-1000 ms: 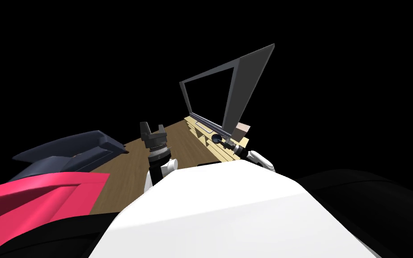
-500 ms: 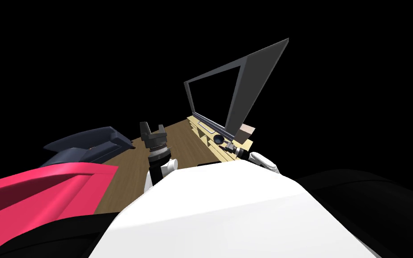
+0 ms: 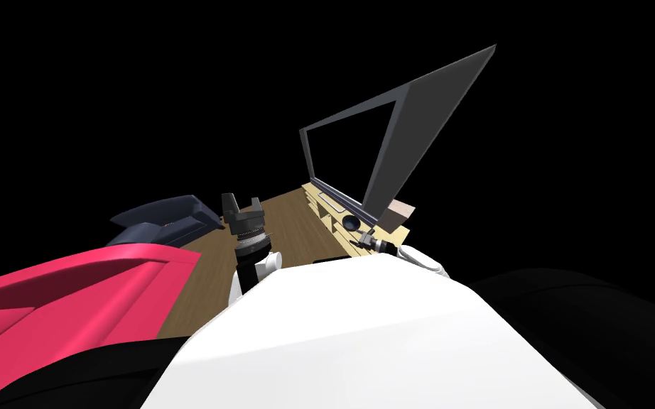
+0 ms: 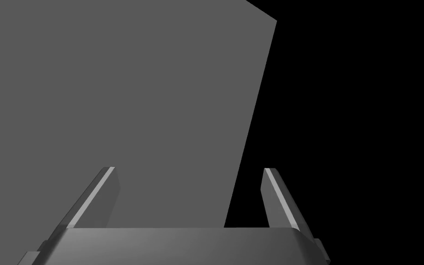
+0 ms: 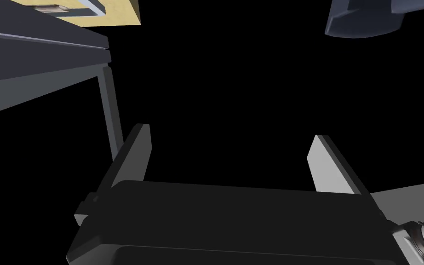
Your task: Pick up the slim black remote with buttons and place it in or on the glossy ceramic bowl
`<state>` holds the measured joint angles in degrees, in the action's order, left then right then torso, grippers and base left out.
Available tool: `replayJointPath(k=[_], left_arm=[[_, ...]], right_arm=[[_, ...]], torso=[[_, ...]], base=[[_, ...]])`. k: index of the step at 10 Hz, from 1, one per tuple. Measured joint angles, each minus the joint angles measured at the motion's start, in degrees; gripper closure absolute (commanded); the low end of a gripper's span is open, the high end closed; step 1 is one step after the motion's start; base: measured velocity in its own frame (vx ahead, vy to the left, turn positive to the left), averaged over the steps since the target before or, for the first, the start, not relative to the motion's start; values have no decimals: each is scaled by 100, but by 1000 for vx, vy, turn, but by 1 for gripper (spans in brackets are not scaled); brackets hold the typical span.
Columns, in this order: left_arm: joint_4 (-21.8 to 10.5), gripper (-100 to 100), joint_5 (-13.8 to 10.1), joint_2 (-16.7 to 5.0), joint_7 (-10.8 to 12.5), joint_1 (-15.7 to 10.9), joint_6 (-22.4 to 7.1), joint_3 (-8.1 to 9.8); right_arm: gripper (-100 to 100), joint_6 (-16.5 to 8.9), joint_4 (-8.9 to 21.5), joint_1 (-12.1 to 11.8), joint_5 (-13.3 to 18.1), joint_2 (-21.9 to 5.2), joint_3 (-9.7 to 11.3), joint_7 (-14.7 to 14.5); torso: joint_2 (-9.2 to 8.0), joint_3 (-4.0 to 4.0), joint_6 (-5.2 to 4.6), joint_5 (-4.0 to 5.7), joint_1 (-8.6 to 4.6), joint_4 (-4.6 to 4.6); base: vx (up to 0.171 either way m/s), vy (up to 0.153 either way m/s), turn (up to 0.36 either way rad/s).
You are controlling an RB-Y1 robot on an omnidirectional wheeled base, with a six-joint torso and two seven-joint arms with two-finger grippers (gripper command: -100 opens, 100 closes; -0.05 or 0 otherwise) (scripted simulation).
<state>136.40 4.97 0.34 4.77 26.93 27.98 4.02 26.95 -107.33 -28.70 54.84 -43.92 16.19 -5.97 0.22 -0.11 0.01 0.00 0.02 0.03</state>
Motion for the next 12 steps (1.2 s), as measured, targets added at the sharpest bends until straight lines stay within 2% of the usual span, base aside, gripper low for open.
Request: replayJointPath(k=[1,2,3,4,6,8,9,11,12], left_arm=[[0,0,0,0,0,1,0,1],[0,0,0,0,0,0,0,0],[0,0,0,0,0,1,0,1],[0,0,0,0,0,0,0,0],[0,0,0,0,0,1,0,1],[0,0,0,0,0,1,0,1],[0,0,0,0,0,1,0,1],[0,0,0,0,0,1,0,1],[1,0,0,0,0,2,0,1]], right_arm=[[-100,-25,33,-39,156,-103,23,-19],[-100,-112,123,2,357,-313,146,25],[-100,-110,168,-83,503,-402,132,-12],[-100,-8,379,-135,594,-514,112,-151],[-100,-87,468,-141,903,-560,268,-213],[-100,-184,602,-226,1245,-739,403,-287],[-100,-278,629,-282,1450,-927,511,-262],[-100,-353,868,-224,1847,-1080,687,-284],[-100,-308,980,-339,1912,-1099,627,-456]], torso=[[2,-2,-5,1,-5,1],[8,-5,-1,1,-5,2],[4,-3,-6,1,-5,2],[3,-2,-2,0,-1,1],[0,-1,-6,1,-2,1],[5,-3,-6,0,-1,1],[10,-6,-3,0,-5,2],[16,-9,-2,0,1,3],[11,-7,-7,-1,1,3]], base=[[56,0,186],[47,-3,97],[35,14,193],[57,2,120],[36,3,102],[58,-2,144],[64,-5,98],[70,11,147],[83,-9,142]])
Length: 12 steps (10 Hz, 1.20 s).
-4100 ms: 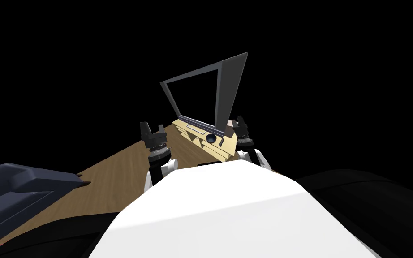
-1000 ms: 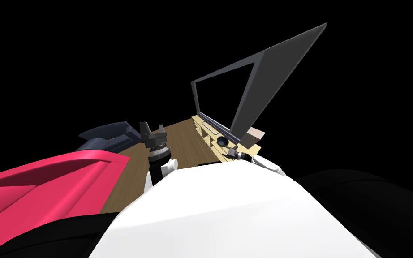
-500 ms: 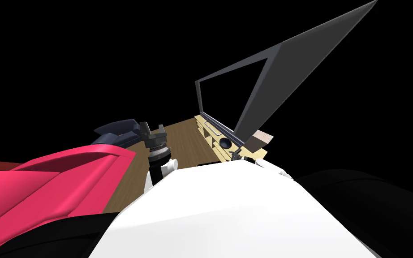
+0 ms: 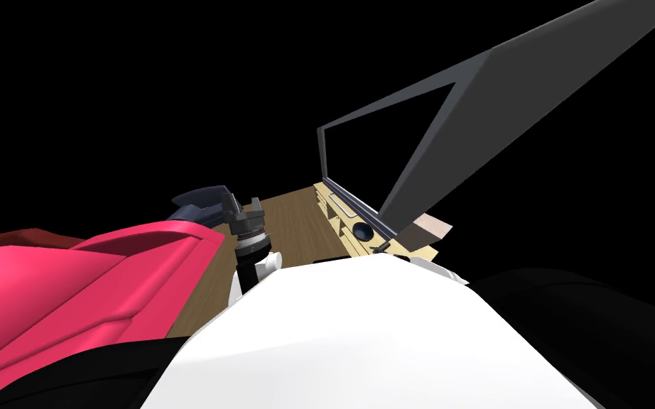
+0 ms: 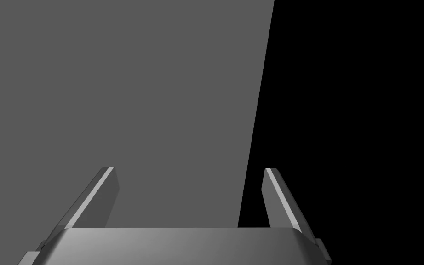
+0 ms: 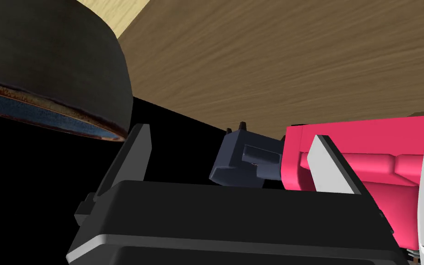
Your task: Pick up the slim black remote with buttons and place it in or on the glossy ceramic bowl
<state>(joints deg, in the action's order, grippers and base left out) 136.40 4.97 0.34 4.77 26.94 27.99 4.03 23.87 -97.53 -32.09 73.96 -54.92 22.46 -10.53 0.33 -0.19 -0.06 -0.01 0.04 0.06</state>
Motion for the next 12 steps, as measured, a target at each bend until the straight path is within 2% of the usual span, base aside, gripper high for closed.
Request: replayJointPath(k=[1,3,5,6,7,8,10,11,12], left_arm=[[0,0,0,0,0,0,0,0],[0,0,0,0,0,0,0,0],[0,0,0,0,0,0,0,0],[0,0,0,0,0,0,0,0],[0,0,0,0,0,0,0,0],[0,0,0,0,0,0,0,0],[0,0,0,0,0,0,0,0],[0,0,0,0,0,0,0,0],[0,0,0,0,0,0,0,0]], right_arm=[[-100,3,146,-39,124,-106,49,-110],[-100,-62,227,-22,384,-192,142,-91],[-100,-115,454,-22,662,-277,263,-178],[-100,-190,449,-104,852,-450,338,-139],[-100,-211,534,-110,957,-485,361,-176],[-100,-185,739,-145,994,-507,368,-380],[-100,-333,767,-177,1419,-692,572,-232],[-100,-366,850,-230,1489,-700,582,-315],[-100,-424,909,-286,1693,-775,660,-341]], torso=[[6,-3,4,1,-6,1],[-11,6,0,1,1,-3],[-4,2,1,0,0,-1],[4,-1,3,0,-1,0],[3,-1,1,1,0,0],[7,-4,2,0,-1,1],[7,-3,4,0,-2,1],[2,-1,-1,1,-2,0],[3,-2,2,0,-1,0]], base=[[65,-9,106],[34,10,91],[69,0,136],[71,1,85],[87,2,137],[72,-4,78],[74,-9,123],[74,-4,116],[111,13,205]])
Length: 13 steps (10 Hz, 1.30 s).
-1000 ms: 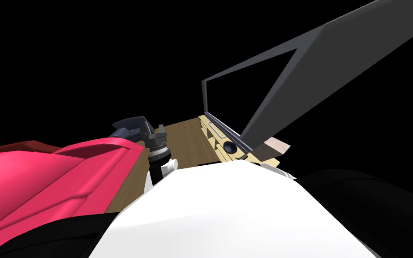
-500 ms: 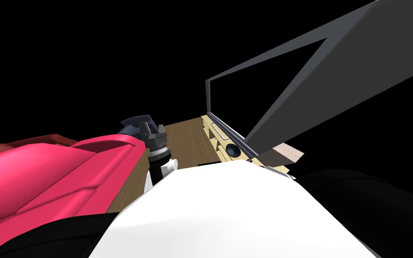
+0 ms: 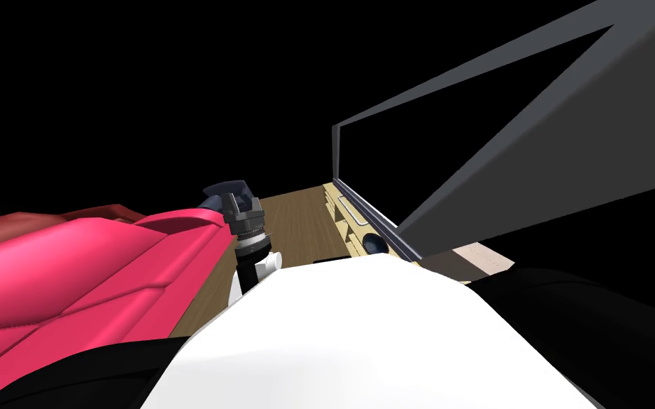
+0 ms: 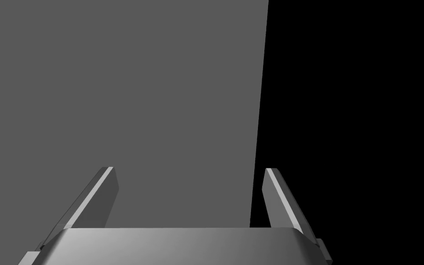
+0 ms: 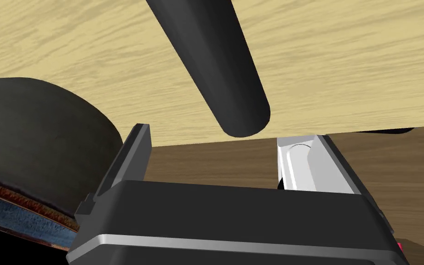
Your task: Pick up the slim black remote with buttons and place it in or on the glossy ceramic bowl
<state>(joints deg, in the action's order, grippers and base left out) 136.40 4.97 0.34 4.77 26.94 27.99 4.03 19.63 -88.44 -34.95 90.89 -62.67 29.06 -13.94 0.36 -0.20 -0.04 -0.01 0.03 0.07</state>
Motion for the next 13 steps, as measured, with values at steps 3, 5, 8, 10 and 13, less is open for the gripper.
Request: replayJointPath(k=[3,5,8,10,13], left_arm=[[0,0,0,0,0,0,0,0],[0,0,0,0,0,0,0,0],[0,0,0,0,0,0,0,0],[0,0,0,0,0,0,0,0],[0,0,0,0,0,0,0,0]], right_arm=[[-100,-86,175,-35,452,-144,151,68],[-100,-100,406,-82,437,-190,212,-227],[-100,-244,472,-257,1413,-360,449,138],[-100,-284,689,-262,1031,-392,546,-244],[0,-298,688,-340,1264,-445,572,-264]], torso=[[-8,3,-3,0,1,-1],[-5,4,2,0,-2,-2],[14,-7,8,1,-2,-1],[25,-9,34,-32,-52,-10],[46,-19,53,-77,-87,-11]], base=[[44,-8,15],[88,-18,178],[87,4,92],[21,5,29],[12,-5,22]])
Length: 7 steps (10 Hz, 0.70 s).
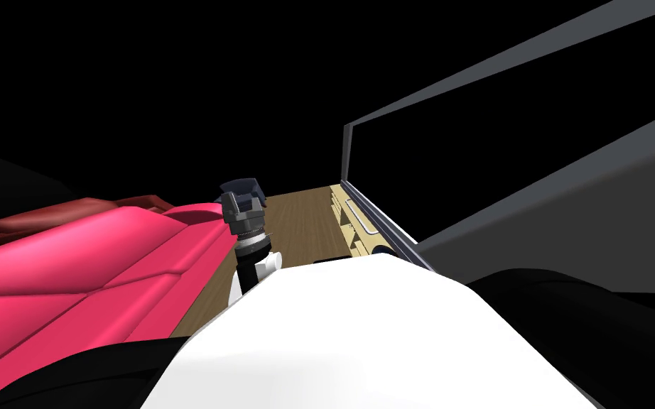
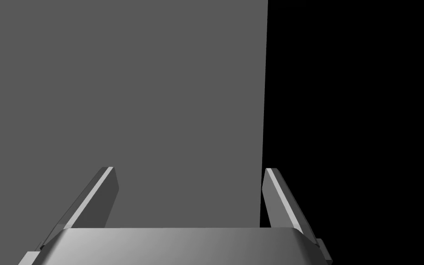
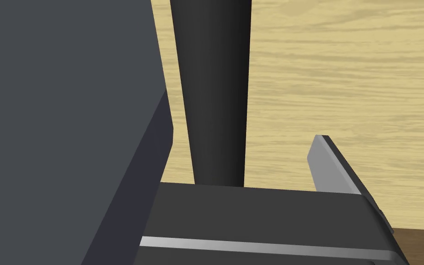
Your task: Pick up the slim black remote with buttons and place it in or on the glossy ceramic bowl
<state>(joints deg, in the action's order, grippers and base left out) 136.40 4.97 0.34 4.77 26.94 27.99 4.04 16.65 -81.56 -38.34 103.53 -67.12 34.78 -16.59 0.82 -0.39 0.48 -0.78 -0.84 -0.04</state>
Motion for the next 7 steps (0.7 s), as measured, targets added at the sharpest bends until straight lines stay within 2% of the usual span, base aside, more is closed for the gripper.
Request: replayJointPath(k=[1,2,4,6,7], left_arm=[[0,0,0,0,0,0,0,0],[0,0,0,0,0,0,0,0],[0,0,0,0,0,-1,0,0],[0,0,0,0,0,-1,0,-1],[0,0,0,0,0,0,0,0]], right_arm=[[-100,0,1,1,-3,1,0,-3],[-100,-14,54,21,64,84,1,34],[-100,-62,290,135,-58,272,53,-124],[-100,-109,489,227,-11,489,80,-149],[100,-114,501,233,-10,498,81,-153]], torso=[[-1,0,0,0,0,0],[-8,4,1,1,0,-2],[-17,10,0,1,-1,-4],[-22,13,-2,13,-6,-5],[-17,11,-4,20,-19,-5]], base=[[-24,3,57],[-40,3,62],[-47,2,54],[-36,1,38],[0,0,0]])
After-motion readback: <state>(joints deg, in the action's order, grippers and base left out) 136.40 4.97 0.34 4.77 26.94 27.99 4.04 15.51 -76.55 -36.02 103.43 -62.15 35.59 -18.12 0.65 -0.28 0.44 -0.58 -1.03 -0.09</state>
